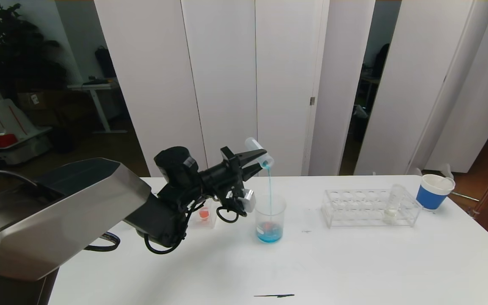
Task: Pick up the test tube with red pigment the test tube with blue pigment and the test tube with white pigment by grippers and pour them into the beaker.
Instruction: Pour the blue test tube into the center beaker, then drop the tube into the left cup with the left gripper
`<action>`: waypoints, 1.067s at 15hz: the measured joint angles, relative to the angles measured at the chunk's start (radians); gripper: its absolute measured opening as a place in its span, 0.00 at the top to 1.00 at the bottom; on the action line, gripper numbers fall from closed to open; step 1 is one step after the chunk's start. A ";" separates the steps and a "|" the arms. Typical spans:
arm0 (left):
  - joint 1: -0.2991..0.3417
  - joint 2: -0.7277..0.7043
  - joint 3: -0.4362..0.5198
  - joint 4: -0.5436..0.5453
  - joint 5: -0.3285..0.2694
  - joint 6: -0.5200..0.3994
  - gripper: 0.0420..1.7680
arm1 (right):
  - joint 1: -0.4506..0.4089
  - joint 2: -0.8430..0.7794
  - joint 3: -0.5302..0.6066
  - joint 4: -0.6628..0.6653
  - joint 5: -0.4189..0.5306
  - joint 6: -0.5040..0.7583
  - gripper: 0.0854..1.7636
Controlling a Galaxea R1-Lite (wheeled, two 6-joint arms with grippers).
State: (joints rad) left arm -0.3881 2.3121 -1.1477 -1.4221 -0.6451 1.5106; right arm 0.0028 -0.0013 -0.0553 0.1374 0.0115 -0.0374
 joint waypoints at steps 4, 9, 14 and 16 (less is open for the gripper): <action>0.000 0.000 -0.001 -0.004 0.000 0.016 0.70 | 0.000 0.000 0.000 0.000 0.000 0.000 0.01; -0.002 -0.007 0.009 -0.003 0.000 0.017 0.70 | 0.000 0.000 0.000 0.000 0.000 0.000 0.01; -0.014 -0.064 0.077 -0.004 0.076 -0.179 0.70 | 0.000 0.000 0.000 0.000 0.000 0.000 0.01; -0.024 -0.098 0.097 -0.020 0.113 -0.256 0.70 | 0.000 0.000 0.000 0.000 0.000 0.000 0.01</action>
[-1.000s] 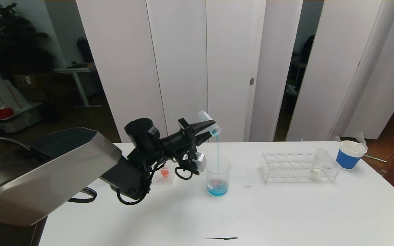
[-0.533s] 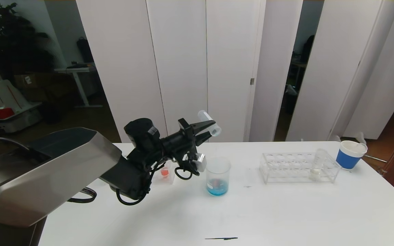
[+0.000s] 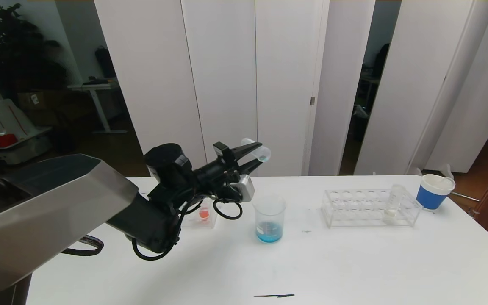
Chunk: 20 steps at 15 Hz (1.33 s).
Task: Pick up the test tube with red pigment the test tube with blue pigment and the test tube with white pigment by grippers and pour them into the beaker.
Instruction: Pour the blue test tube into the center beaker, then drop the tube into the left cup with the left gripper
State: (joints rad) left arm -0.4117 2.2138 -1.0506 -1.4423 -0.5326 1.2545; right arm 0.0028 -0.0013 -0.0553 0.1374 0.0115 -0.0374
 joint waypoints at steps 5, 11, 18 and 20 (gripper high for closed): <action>-0.036 -0.121 0.065 0.020 0.300 -0.293 0.70 | 0.000 0.000 0.000 0.000 0.000 0.000 0.01; -0.129 -0.273 0.051 0.225 0.982 -0.818 0.70 | 0.000 0.000 0.000 0.000 0.000 0.000 0.01; -0.015 -0.468 0.031 0.705 1.182 -1.244 0.70 | -0.001 0.000 0.000 0.000 0.000 0.000 0.01; 0.087 -0.484 0.034 0.709 1.175 -1.246 0.70 | 0.000 0.000 0.000 0.000 0.000 0.000 0.01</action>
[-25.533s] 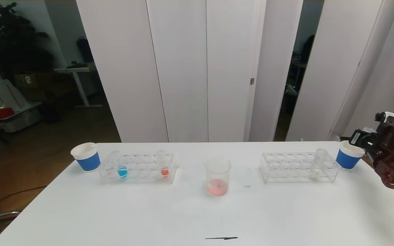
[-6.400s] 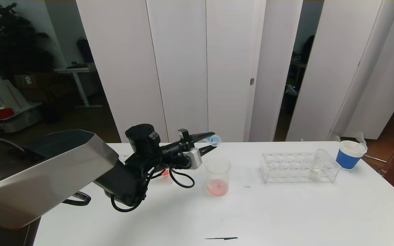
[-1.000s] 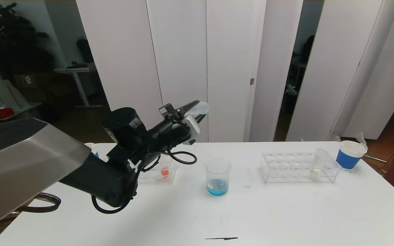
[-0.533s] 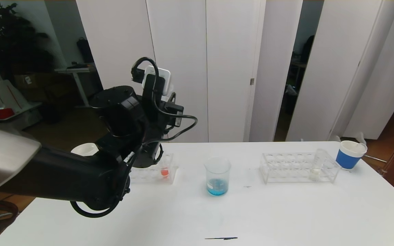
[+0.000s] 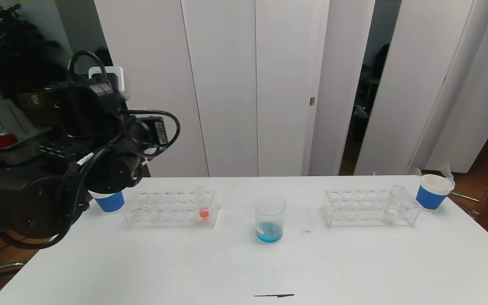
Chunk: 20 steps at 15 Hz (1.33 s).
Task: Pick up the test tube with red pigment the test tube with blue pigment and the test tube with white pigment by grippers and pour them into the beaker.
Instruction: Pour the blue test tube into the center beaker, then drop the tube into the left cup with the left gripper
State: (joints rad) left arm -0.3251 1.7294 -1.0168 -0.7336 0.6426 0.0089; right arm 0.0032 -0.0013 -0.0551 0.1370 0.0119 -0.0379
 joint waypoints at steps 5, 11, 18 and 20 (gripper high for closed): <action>0.294 0.069 -0.060 -0.093 -0.094 0.007 0.70 | 0.000 0.000 0.000 0.000 0.000 0.000 0.01; 0.436 0.307 -0.072 -0.416 -0.148 0.015 0.70 | 0.000 0.000 0.000 0.000 0.000 0.000 0.01; 0.458 0.484 0.003 -0.488 -0.186 0.003 0.70 | 0.000 0.000 0.000 0.000 0.000 0.000 0.01; 0.460 0.510 0.005 -0.507 -0.191 0.004 0.70 | 0.000 0.000 0.000 0.000 0.000 0.000 0.01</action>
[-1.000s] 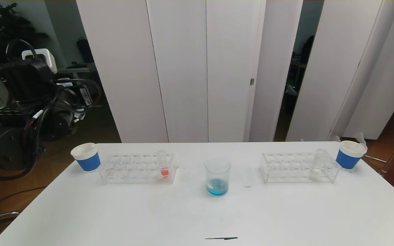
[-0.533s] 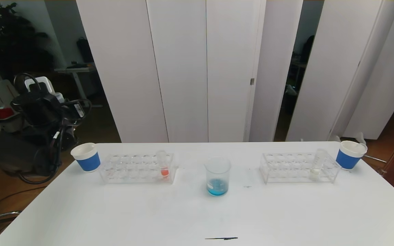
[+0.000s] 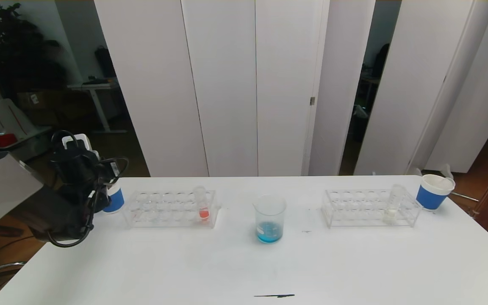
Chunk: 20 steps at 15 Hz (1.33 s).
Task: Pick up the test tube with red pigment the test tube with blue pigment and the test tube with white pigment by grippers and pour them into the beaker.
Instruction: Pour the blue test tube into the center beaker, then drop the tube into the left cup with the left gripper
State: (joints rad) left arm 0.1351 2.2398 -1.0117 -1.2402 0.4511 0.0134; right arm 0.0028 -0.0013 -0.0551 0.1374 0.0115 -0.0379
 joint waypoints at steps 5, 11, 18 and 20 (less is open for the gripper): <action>0.013 0.060 0.023 -0.022 -0.050 0.001 0.70 | 0.000 0.000 0.000 0.000 0.000 0.000 0.01; 0.014 0.088 0.027 -0.021 -0.053 0.011 0.62 | 0.000 0.000 0.000 0.000 0.000 0.000 0.01; 0.012 -0.021 0.081 -0.004 -0.082 0.038 0.01 | 0.000 0.000 0.000 0.000 0.000 0.000 0.01; 0.009 -0.148 0.131 0.051 -0.120 0.064 0.01 | 0.000 0.000 0.000 0.000 0.000 0.000 0.01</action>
State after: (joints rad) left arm 0.1436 2.0917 -0.8804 -1.1896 0.3309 0.0779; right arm 0.0032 -0.0013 -0.0551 0.1370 0.0115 -0.0374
